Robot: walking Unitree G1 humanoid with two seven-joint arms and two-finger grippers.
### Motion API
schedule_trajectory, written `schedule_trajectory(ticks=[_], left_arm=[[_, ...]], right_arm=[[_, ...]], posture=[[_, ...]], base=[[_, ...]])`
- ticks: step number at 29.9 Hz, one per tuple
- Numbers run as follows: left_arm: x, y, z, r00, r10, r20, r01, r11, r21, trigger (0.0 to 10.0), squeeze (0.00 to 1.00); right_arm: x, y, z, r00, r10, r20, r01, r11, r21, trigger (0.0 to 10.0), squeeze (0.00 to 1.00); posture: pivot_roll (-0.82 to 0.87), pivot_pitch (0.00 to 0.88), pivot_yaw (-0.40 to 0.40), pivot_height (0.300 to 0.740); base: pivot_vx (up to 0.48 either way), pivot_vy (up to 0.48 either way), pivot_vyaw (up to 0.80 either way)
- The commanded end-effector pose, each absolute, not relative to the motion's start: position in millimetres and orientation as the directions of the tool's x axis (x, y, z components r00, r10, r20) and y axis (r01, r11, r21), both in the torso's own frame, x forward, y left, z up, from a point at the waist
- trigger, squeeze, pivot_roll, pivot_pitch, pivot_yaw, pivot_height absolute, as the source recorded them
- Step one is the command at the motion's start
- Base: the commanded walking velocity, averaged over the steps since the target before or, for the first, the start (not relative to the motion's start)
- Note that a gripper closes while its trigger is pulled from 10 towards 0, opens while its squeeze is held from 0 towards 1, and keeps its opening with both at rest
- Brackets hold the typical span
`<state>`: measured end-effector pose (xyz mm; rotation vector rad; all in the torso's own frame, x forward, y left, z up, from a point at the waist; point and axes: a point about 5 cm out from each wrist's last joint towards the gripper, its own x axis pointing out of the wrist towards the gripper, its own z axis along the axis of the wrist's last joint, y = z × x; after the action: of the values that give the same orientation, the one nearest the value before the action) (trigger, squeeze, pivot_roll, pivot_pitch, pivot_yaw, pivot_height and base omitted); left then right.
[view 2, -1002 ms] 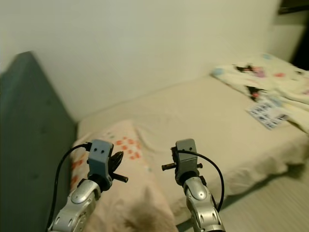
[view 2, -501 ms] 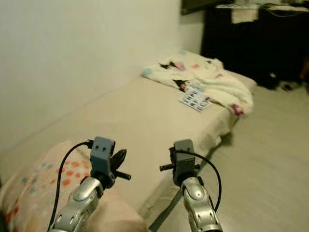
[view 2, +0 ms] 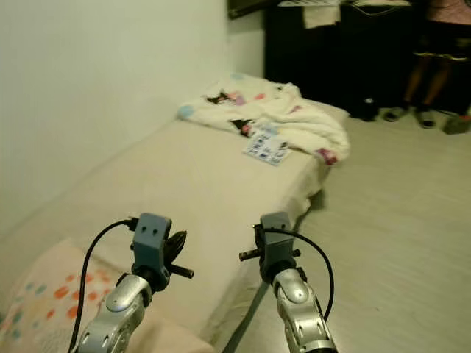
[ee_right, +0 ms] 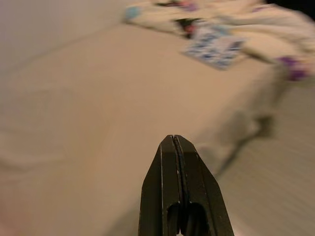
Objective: Clean up the room
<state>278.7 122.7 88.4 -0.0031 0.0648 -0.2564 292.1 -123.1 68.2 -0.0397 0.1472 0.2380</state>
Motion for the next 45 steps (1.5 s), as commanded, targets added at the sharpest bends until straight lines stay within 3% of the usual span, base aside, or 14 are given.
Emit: schedule_trajectory(ticks=[1,11,22,34,45], left_arm=[[276,128,84,0.963,-0.255,-0.083,0.255,0.967,-0.011,10.0,0.00],[275,125,83,0.961,-0.259,-0.093,0.255,0.965,-0.056,10.0,0.00],[277,119,81,0.965,-0.236,-0.111,0.242,0.969,0.045,10.0,0.00],[278,121,85,0.975,-0.208,-0.082,0.211,0.977,0.027,10.0,0.00],[277,122,87,0.975,-0.208,-0.074,0.208,0.978,-0.008,10.0,0.00]], right_arm=[[290,-117,64,0.953,0.248,-0.173,-0.252,0.968,-0.002,10.0,0.00],[291,-117,64,0.952,0.248,-0.177,-0.253,0.967,-0.006,10.0,0.00],[291,-118,63,0.952,0.246,-0.184,-0.251,0.968,-0.007,10.0,0.00],[290,-115,61,0.948,0.249,-0.196,-0.255,0.967,-0.006,10.0,0.00],[289,-113,56,0.937,0.263,-0.229,-0.274,0.961,-0.018,10.0,0.00]], posture=[[-0.07,0.051,0.064,0.740],[-0.07,0.051,0.061,0.740],[-0.07,0.051,0.062,0.740],[-0.07,0.059,0.067,0.740],[-0.07,0.063,0.064,0.740]], base=[[0.000,0.000,-0.80],[0.000,0.000,-0.80],[0.000,0.000,-0.80],[0.000,0.000,-0.80],[0.243,0.000,0.00]])
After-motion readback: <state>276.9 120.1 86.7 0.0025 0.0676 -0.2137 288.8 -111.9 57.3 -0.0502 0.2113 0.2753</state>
